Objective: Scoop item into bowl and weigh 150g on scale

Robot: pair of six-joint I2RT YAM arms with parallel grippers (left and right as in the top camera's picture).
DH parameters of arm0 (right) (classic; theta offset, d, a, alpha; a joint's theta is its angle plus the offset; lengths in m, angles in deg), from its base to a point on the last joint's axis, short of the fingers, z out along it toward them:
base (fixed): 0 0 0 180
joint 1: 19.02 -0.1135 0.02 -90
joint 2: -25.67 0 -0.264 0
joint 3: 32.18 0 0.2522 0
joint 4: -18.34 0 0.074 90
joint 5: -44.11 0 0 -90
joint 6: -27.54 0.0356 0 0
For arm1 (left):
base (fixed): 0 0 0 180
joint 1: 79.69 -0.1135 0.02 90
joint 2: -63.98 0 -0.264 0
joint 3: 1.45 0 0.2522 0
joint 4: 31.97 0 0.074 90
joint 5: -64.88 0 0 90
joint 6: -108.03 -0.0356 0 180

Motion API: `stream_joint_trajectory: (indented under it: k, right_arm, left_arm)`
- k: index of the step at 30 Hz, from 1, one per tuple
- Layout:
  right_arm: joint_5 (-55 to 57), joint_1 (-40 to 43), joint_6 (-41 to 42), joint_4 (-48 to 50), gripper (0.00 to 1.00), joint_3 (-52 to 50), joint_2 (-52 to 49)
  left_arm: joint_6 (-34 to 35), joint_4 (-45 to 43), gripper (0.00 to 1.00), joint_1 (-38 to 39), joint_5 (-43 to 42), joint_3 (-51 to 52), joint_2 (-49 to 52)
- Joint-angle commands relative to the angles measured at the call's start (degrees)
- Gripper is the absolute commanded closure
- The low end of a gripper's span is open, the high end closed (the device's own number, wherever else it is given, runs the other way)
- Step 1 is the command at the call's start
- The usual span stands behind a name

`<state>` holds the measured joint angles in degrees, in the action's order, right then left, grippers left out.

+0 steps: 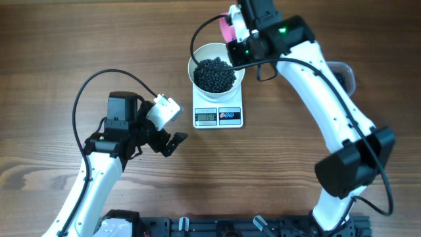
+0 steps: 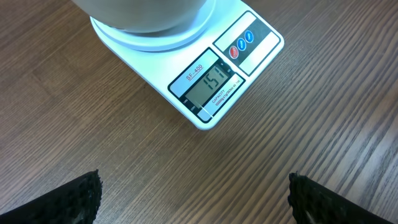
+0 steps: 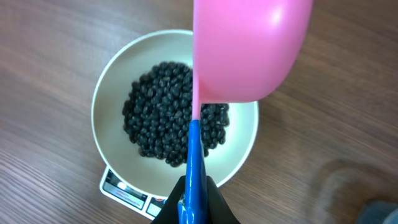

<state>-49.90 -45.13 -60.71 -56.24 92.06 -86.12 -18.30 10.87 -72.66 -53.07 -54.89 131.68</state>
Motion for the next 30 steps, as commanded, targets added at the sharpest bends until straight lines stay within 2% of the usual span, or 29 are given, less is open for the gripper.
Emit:
stream_joint_trajectory:
  k: [1, 8, 30]
  right_arm:
    - [-1.01, -1.51, -3.82, -1.25, 0.96, 1.51, -2.21]
    - [-5.09, -2.16, -6.54, -3.74, 0.95, -0.20, -3.21]
    - [-5.07, -2.16, -6.27, -3.28, 0.96, -1.40, -8.07]
  left_arm:
    - [-0.90, -0.13, 0.00, 0.37, -1.07, 0.59, -0.52]
    - [-0.90, -0.13, 0.00, 0.37, -1.07, 0.59, -0.52]
    - [-0.90, -0.13, 0.00, 0.37, -1.07, 0.59, -0.52]
